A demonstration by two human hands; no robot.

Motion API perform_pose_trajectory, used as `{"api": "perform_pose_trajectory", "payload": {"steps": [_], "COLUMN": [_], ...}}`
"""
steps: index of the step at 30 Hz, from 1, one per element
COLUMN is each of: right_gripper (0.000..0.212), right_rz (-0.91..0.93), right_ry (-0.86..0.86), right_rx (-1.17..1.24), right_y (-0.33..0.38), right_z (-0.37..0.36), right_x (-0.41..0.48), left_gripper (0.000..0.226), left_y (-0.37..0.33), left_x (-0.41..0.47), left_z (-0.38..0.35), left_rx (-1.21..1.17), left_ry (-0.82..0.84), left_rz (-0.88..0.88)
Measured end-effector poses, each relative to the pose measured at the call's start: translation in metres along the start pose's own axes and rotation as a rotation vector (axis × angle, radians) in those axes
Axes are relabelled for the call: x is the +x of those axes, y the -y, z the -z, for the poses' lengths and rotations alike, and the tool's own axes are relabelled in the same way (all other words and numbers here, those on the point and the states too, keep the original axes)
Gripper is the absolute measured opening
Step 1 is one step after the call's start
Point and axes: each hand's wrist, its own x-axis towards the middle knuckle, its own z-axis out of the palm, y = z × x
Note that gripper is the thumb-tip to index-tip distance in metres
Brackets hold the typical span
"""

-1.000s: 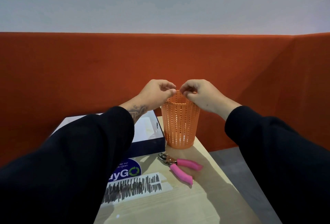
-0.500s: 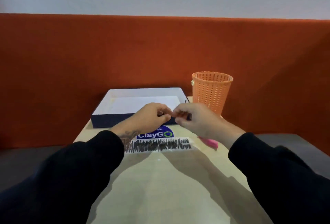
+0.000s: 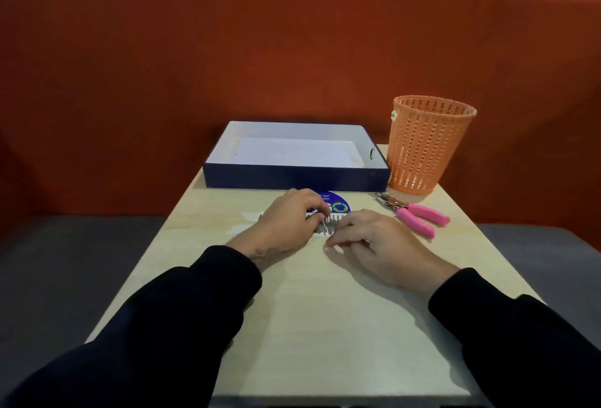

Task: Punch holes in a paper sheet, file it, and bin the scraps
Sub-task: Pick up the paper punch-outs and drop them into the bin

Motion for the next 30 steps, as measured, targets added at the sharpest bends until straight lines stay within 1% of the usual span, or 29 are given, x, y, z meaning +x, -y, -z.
{"api": "perform_pose_trajectory", "payload": {"steps": [2, 5, 8, 10, 13, 14, 17, 18, 19, 24, 28, 30], "right_gripper": [0.046, 0.041, 0.040, 0.036, 0.034, 0.038, 0.052, 0.054, 0.053, 0.023, 0.019, 0.014], "right_rz": [0.044, 0.132, 0.220, 0.245, 0.210, 0.165, -0.126, -0.216, -0.265, -0.353, -0.382, -0.396], "right_ry": [-0.004, -0.004, 0.040, 0.061, 0.016, -0.003, -0.005, 0.001, 0.001, -0.050, -0.072, -0.084], "right_rx": [-0.041, -0.129, -0.198, -0.228, -0.221, -0.148, 0.307, 0.419, 0.470, 0.637, 0.773, 0.807], "right_y": [0.001, 0.003, 0.007, 0.006, -0.002, -0.004, -0.006, -0.006, -0.006, -0.010, -0.014, -0.014], "right_z": [0.000, 0.001, 0.005, 0.007, 0.002, -0.002, 0.000, 0.003, 0.005, 0.006, 0.009, 0.008], "right_x": [-0.002, -0.002, -0.001, -0.001, -0.004, -0.005, -0.003, -0.002, -0.002, -0.001, 0.001, 0.000], "left_gripper": [0.016, 0.016, 0.015, 0.015, 0.014, 0.014, 0.014, 0.014, 0.014, 0.014, 0.015, 0.014], "left_y": [0.003, 0.005, 0.006, 0.006, 0.005, 0.005, 0.006, 0.006, 0.006, 0.007, 0.008, 0.007], "left_x": [0.001, 0.002, 0.003, 0.003, 0.003, 0.003, 0.002, 0.003, 0.003, 0.003, 0.003, 0.003], "left_z": [-0.002, -0.003, -0.003, -0.003, -0.002, -0.002, -0.002, -0.002, -0.002, -0.003, -0.003, -0.003], "left_rx": [-0.016, -0.051, -0.070, -0.071, -0.072, -0.074, -0.075, -0.076, -0.077, -0.069, -0.061, -0.055], "left_ry": [0.002, 0.008, 0.011, 0.006, 0.007, 0.010, 0.012, 0.013, 0.014, 0.015, 0.016, 0.015], "left_rz": [0.005, 0.018, 0.020, 0.020, 0.032, 0.035, 0.033, 0.036, 0.042, 0.041, 0.037, 0.035]}}
